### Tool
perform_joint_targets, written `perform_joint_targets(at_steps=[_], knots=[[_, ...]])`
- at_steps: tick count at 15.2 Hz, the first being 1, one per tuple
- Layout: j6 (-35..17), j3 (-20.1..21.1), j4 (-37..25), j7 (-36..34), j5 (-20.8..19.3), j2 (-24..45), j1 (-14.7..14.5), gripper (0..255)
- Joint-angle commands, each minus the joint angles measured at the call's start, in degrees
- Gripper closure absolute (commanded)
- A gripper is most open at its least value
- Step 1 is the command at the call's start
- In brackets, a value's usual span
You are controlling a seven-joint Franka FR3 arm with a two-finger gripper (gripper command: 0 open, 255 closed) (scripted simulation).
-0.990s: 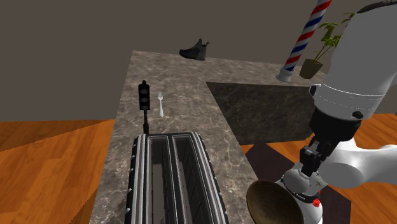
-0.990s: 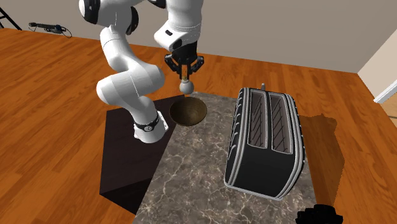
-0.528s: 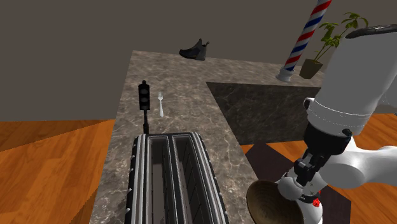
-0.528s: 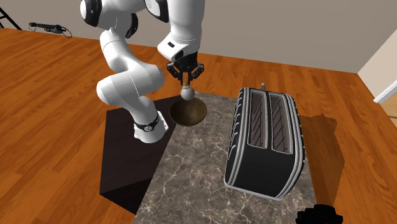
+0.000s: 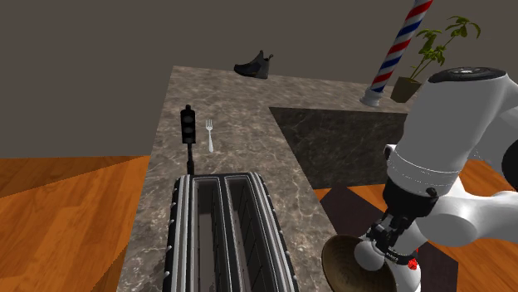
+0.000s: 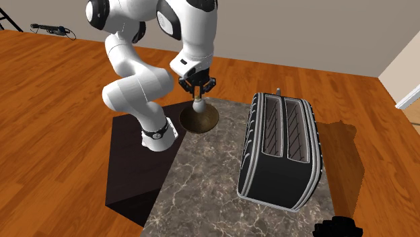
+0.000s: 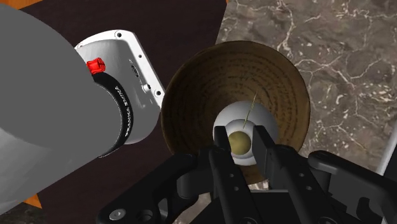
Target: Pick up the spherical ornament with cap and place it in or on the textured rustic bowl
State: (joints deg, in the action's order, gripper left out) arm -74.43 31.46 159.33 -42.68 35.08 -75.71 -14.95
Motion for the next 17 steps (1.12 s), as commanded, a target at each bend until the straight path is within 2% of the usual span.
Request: perform_joint_targets(at_steps=[1,6,14,15,17], knots=[[-0.9,1.0,1.8,0.1,1.0,-0.8,-0.6,255],[-3.4,3.5,5.1,0.4,3.4,-1.6,-1.7,255],[-3.4,3.5,5.1,0.4,3.4,-1.6,-1.7,255],[-3.4,3.5,5.1,0.4,3.4,-1.6,-1.7,0],[-3.4,3.5,5.1,0.4,3.4,-1.6,-1.7,0]])
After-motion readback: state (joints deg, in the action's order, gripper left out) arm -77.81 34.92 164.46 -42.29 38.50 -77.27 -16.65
